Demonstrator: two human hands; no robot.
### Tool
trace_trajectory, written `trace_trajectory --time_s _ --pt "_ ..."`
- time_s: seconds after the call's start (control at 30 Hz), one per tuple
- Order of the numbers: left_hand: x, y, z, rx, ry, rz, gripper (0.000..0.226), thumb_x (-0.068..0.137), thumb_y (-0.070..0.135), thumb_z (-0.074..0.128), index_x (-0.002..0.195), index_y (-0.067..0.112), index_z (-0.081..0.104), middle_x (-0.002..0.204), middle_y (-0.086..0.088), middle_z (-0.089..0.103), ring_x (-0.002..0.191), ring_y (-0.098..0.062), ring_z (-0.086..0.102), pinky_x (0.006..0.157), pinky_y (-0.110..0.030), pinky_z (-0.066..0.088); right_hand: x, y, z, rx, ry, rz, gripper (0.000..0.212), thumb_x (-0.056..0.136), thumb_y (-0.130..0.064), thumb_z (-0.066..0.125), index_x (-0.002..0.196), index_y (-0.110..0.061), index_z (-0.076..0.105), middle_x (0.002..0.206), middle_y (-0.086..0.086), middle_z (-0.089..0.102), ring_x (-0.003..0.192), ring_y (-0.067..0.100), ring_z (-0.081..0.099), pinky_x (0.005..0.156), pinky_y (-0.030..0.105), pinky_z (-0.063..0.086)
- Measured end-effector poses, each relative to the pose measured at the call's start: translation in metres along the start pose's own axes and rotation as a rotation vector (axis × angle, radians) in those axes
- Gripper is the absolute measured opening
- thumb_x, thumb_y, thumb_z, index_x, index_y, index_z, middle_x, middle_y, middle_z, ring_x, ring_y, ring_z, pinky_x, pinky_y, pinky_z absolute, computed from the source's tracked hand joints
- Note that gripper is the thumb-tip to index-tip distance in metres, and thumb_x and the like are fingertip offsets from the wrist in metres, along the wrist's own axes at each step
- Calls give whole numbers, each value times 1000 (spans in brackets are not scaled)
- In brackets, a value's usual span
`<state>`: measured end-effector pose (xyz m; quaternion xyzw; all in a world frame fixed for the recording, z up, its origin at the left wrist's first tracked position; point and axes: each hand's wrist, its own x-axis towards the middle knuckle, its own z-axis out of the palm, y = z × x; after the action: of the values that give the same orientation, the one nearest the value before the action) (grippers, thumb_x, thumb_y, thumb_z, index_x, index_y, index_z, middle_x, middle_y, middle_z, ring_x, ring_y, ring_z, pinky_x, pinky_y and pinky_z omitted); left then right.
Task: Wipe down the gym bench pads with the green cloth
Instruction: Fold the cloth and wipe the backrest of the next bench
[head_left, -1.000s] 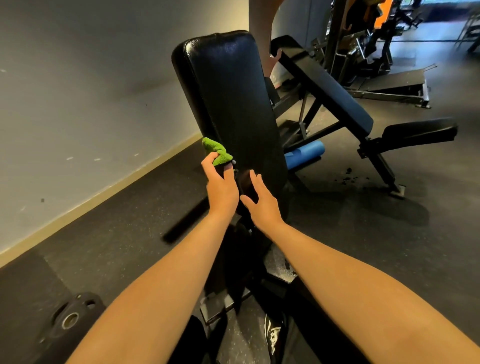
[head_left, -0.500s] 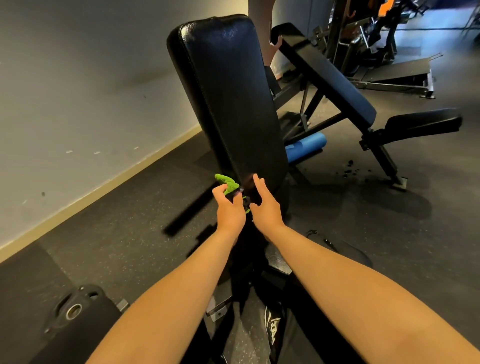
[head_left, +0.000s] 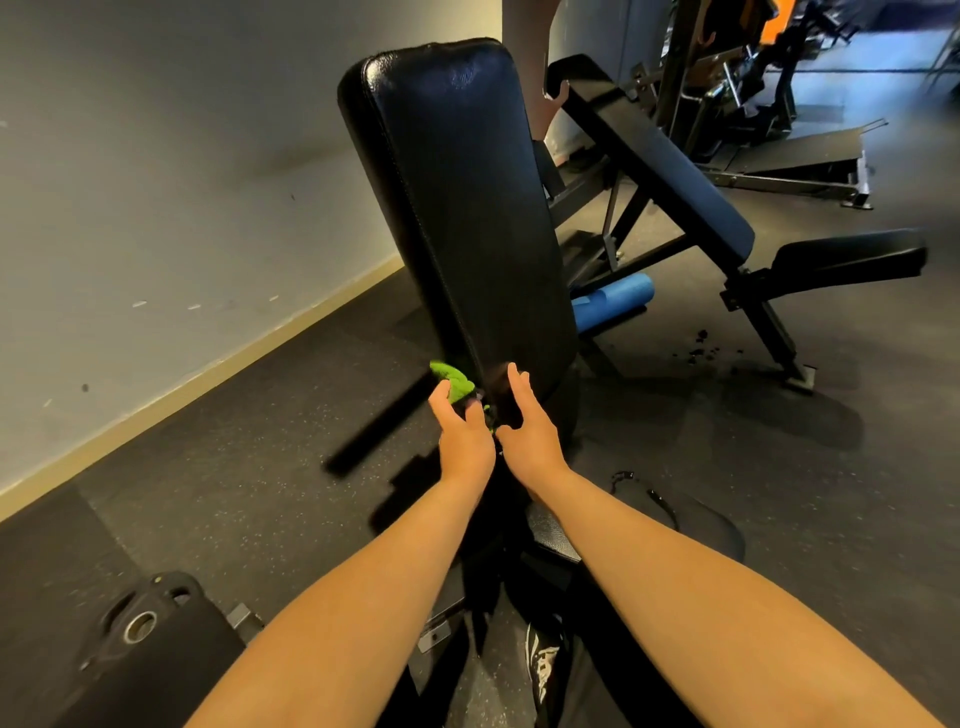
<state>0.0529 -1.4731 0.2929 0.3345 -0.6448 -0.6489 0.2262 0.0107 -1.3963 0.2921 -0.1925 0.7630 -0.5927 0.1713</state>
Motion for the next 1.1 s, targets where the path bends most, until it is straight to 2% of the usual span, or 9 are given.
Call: trace_trajectory --time_s 0.1,0.23,0.4,0.5,0.63,0.8,0.9,1.0,1.1 --pt "-8 -19 -3 68 -59 -102 47 107 28 42 148 38 19 130 -1 50 113 -20 53 91 -36 43 -3 -3 -3 18 -16 18 86 96 6 49 154 -47 15 166 -12 5 153 17 9 124 43 18" --pt "-13 -19 -9 65 -91 -102 43 105 27 49 144 31 31 132 -6 54 113 -19 57 97 -37 49 -4 -10 -9 39 -44 71 81 97 2 50 155 -45 19 166 -10 11 151 20 18 119 39 26" --pt "-26 1 -25 235 -43 163 37 102 19 55 138 23 48 138 3 40 113 -10 51 93 -22 43 -13 -19 -3 123 95 76 55 95 -9 60 139 -37 44 147 2 35 129 19 45 103 33 45" --pt "-32 22 -30 218 -12 220 36 102 21 56 137 21 50 132 5 30 107 -6 49 90 -19 42 -21 -28 3 238 127 91 39 94 -22 63 125 -35 44 130 8 43 113 23 55 88 36 53" --pt "-32 44 -36 174 -77 261 35 104 26 50 139 28 52 131 7 44 114 -9 54 87 -19 45 -24 -50 3 397 5 44 31 99 -23 57 124 -34 43 115 7 62 102 19 65 74 28 52" --pt "-27 67 -47 119 -69 293 30 103 16 51 129 30 56 111 13 61 97 5 60 68 -6 46 -14 -73 -8 196 111 -101 22 101 -11 50 109 -32 53 111 0 59 99 14 65 70 24 57" --pt "-12 83 -47 136 44 347 33 102 17 51 134 27 53 127 6 57 116 -7 57 84 -13 45 5 -84 -20 128 296 -144 24 100 -9 47 99 -31 57 115 0 54 104 13 61 83 29 58" --pt "0 101 -35 150 32 337 54 102 21 54 151 31 32 155 -1 31 137 -19 41 111 -38 41 20 -107 -19 167 460 -178 23 101 -9 44 97 -26 58 116 1 49 102 10 57 75 15 48" --pt "3 111 -22 126 -1 320 66 102 17 54 154 34 17 155 -7 33 134 -23 44 108 -41 45 27 -127 -11 214 516 -255 17 101 -12 45 103 -22 59 116 0 47 98 5 54 70 8 47"
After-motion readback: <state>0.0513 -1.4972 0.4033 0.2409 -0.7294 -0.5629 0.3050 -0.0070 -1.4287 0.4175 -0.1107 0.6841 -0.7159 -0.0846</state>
